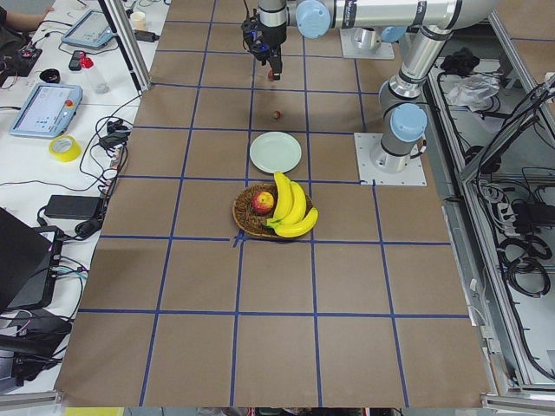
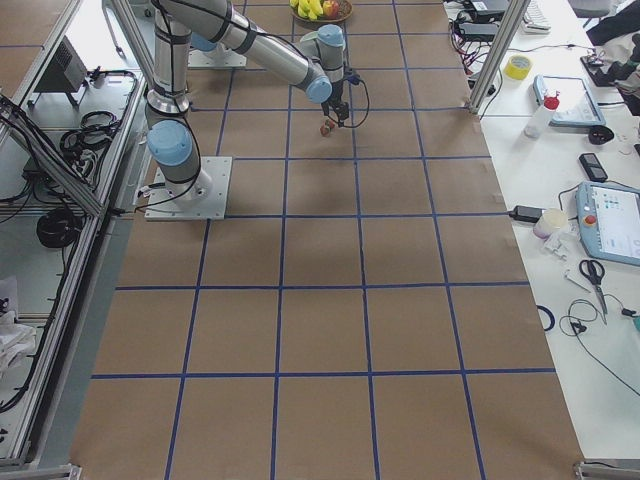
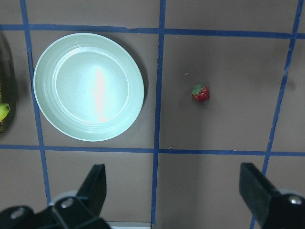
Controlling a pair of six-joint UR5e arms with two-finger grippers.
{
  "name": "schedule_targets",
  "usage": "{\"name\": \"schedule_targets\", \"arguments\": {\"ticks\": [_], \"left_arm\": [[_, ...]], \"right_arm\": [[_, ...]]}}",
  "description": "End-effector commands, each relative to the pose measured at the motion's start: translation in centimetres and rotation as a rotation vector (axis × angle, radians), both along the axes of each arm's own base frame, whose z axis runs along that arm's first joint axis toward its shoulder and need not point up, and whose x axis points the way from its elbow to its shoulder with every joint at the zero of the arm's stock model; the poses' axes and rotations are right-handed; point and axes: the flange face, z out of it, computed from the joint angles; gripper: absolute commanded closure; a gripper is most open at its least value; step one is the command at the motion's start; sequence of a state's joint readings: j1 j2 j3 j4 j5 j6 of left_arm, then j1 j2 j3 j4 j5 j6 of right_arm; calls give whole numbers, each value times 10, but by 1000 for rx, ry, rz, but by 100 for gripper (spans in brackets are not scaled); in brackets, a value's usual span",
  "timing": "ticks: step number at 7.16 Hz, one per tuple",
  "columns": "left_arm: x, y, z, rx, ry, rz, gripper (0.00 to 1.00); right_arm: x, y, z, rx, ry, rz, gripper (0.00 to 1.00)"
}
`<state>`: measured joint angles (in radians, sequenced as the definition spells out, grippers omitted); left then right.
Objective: Collect all strawberries into plate
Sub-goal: 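Move the right gripper back to the two strawberries and grasp one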
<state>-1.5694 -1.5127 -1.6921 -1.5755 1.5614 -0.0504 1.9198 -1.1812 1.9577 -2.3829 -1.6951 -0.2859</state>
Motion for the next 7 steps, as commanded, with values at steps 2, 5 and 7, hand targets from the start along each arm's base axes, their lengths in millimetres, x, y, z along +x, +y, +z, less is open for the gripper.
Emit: {"name": "schedule_targets", "arguments": {"ticks": [2,5,7], "left_arm": [[0,0,1,-2,0,-1,0],[0,0,1,-2,0,-3,0],[1,2,1,-3,-6,-3,0]], "right_arm": [[-2,2,-13,19,15,9,31],[-3,4,-11,21,16,-2,84],[3,-6,0,-7,-18,-70,86]]}}
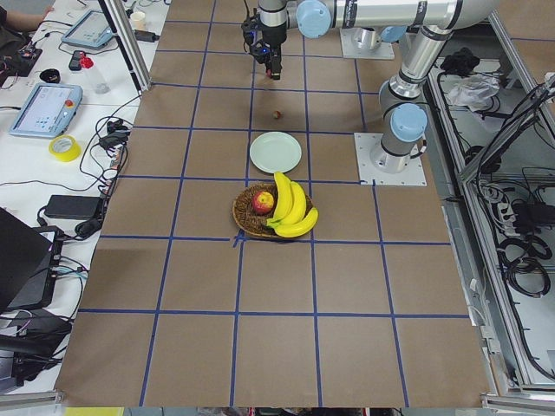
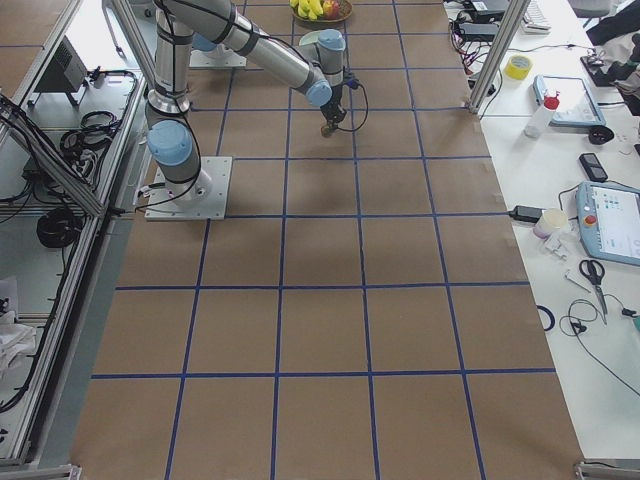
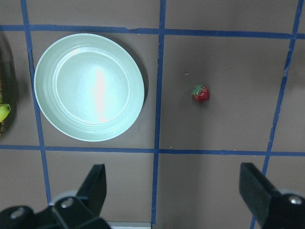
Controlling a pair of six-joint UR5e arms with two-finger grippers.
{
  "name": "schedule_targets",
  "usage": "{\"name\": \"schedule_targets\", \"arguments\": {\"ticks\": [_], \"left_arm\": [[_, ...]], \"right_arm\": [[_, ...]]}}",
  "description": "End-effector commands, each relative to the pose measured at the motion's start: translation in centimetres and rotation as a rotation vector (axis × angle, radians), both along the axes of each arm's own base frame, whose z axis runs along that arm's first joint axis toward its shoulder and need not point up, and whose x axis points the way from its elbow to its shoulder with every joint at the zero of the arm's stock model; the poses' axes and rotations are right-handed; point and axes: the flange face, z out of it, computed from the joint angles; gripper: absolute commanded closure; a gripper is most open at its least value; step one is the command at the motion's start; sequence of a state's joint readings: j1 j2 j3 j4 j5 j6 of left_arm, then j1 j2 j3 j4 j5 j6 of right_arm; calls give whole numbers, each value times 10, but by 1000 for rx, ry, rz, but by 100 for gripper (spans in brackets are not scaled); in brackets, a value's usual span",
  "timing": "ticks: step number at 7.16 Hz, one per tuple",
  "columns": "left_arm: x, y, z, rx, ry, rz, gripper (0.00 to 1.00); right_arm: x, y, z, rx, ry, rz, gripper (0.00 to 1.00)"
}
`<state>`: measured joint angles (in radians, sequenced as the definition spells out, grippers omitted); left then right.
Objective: Collect all strawberries into plate
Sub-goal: 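Carry the strawberry toward the plate and release it near the first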
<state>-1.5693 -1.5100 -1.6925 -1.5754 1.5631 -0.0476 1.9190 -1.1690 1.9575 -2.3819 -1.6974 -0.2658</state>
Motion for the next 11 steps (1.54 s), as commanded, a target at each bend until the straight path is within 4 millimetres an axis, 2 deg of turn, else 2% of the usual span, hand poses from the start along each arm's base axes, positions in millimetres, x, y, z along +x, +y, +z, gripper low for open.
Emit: {"name": "schedule_targets", "arguments": {"ticks": [1,2,3,4,6,7,8,9,10,11], "left_arm": [[1,2,2,-3,-8,-1,0],[1,2,2,-3,-8,-1,0],[1,2,2,-3,-6,0,0],[0,2,2,-4,-5,0,0],[1,2,1,2,-8,-1,0],[1,2,1,0,-8,-1,0],[1,2,1,0,-9,-1,0],[1,2,1,0,-9,-1,0],[1,2,1,0,-9,-1,0],[1,2,2,-1,-9,-1,0]], "right_arm": [[12,-13,19,-41,-85,-196,85],[29,-13,25,-12,-214,-350,84],[39,-14,31,0,-264,-406,84],[50,-9,29,7,-274,-470,83],[86,3,24,15,-305,-685,82],[112,5,17,21,-305,-774,81],[129,0,14,16,-302,-830,80],[130,-1,10,16,-296,-834,61],[130,0,7,26,-288,-823,23],[130,0,6,29,-286,-799,6]]}}
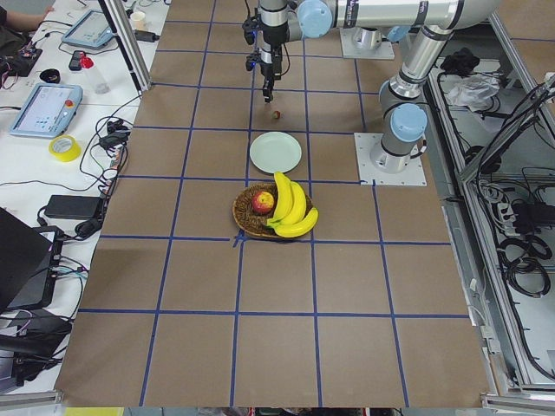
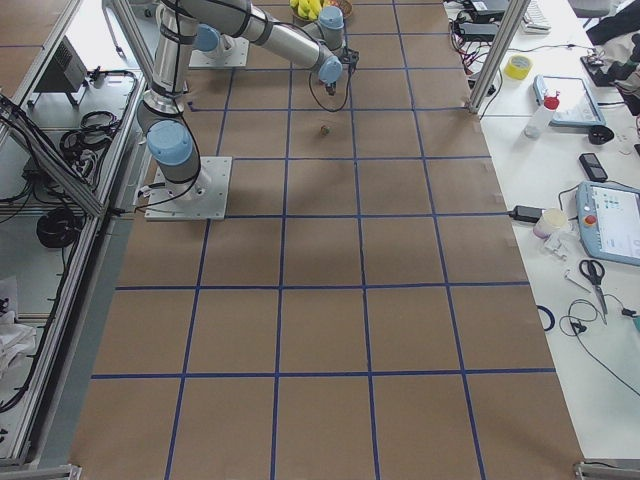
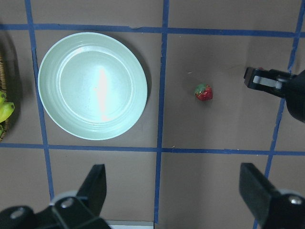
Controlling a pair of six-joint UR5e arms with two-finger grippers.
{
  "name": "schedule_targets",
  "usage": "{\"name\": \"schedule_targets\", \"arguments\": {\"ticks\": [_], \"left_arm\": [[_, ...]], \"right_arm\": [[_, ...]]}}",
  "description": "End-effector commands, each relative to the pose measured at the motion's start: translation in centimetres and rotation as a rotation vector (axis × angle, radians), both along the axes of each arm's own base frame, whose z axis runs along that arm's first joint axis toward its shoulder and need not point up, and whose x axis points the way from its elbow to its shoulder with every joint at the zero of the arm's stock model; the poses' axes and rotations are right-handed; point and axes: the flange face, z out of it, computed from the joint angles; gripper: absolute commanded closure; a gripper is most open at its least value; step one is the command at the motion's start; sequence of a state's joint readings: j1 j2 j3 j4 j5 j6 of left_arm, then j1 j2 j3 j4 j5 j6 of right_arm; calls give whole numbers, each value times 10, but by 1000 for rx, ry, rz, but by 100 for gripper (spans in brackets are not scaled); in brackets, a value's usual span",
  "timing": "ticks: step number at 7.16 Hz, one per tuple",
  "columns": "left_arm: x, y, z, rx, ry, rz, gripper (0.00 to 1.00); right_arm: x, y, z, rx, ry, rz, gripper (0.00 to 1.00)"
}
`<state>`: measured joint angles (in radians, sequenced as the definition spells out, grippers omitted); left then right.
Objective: Collect all strawberries into plate
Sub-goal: 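Carry the strawberry toward the plate and release it near the first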
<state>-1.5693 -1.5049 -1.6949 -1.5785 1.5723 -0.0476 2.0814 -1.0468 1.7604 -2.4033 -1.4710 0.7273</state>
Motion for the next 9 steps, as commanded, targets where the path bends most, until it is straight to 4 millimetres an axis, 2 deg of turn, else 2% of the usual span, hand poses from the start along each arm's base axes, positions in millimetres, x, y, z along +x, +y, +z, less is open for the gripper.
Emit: {"name": "schedule_targets", "arguments": {"ticks": [1,2,4,5,6,7,8,9], "left_arm": [[0,0,0,0,0,0,0],[0,0,0,-1,1,0,0],[0,0,0,2,1,0,0],[-1,-1,-4,8,8,1,0],[-1,0,-7,11,8,1,0],[-1,1,-6,9,5,-1,0],[0,1,-6,9,5,0,0],[-1,1,-6,9,6,-1,0]], "right_arm": [[1,0,-1,1,2,20,0],[0,2,4,15,21,50,0],[-26,6,31,-5,149,151,0],[-44,4,34,-4,179,178,0],[-77,0,40,2,209,153,0],[-107,6,54,-5,209,163,0],[-138,18,47,8,218,181,0],[-166,20,38,29,221,133,1]]}}
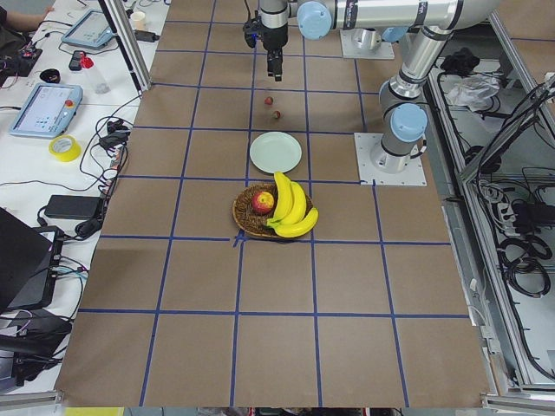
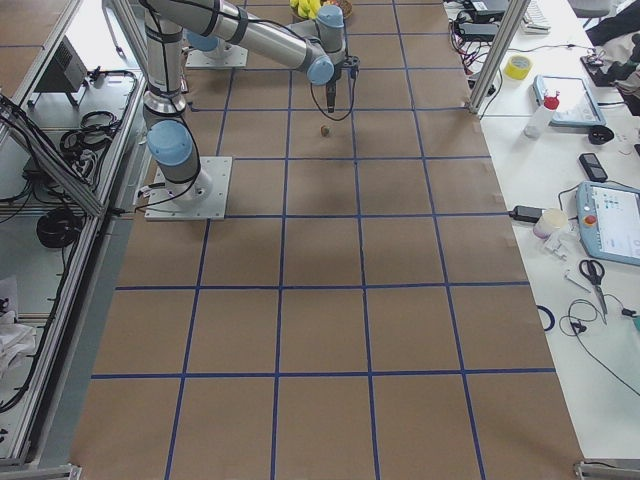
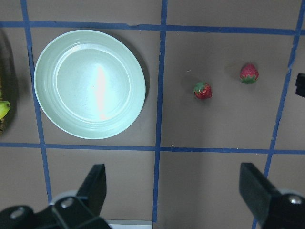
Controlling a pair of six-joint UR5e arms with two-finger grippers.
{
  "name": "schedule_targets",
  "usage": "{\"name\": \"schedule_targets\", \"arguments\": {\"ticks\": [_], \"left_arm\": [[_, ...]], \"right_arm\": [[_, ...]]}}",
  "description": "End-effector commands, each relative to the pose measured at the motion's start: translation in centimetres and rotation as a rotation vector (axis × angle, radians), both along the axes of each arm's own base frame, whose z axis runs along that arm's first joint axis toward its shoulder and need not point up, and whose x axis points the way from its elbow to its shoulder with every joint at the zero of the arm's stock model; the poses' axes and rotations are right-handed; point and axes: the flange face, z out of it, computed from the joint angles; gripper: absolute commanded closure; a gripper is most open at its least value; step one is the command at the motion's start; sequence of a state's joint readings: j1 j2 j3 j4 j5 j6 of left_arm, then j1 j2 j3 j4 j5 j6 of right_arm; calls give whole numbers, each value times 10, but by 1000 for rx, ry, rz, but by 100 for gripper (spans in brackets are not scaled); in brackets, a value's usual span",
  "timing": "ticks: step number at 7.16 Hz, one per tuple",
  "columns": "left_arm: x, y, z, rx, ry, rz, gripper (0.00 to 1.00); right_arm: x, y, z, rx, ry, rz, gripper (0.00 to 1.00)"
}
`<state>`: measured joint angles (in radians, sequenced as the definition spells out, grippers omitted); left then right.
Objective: Collect all strawberries into plate
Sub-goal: 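Move the right gripper to the last strawberry and grasp it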
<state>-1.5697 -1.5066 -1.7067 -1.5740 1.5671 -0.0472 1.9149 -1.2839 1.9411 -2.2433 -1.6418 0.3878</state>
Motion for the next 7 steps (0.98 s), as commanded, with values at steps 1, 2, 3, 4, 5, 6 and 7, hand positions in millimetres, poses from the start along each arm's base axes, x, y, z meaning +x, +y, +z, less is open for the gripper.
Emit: {"name": "schedule_targets", "arguments": {"ticks": [1,2,3,4,5,6,7], "left_arm": [[0,0,0,0,1,1,0],[0,0,0,0,-1,-2,0],[1,0,0,0,-5,0,0],[1,0,0,0,-5,0,0],[1,0,0,-1,-5,-1,0],[1,0,0,-1,-5,-1,0],[1,1,1,-1,-5,-1,0]], "right_arm": [[-56,8,-22,53,11,-68,3],[-60,14,-40,90,12,-93,4],[-57,14,-49,108,-2,-136,7],[-48,8,-50,97,-84,-156,8],[-49,7,-50,90,-83,-157,11],[-47,6,-53,90,-90,-156,15],[-48,5,-56,90,-85,-156,30]]}}
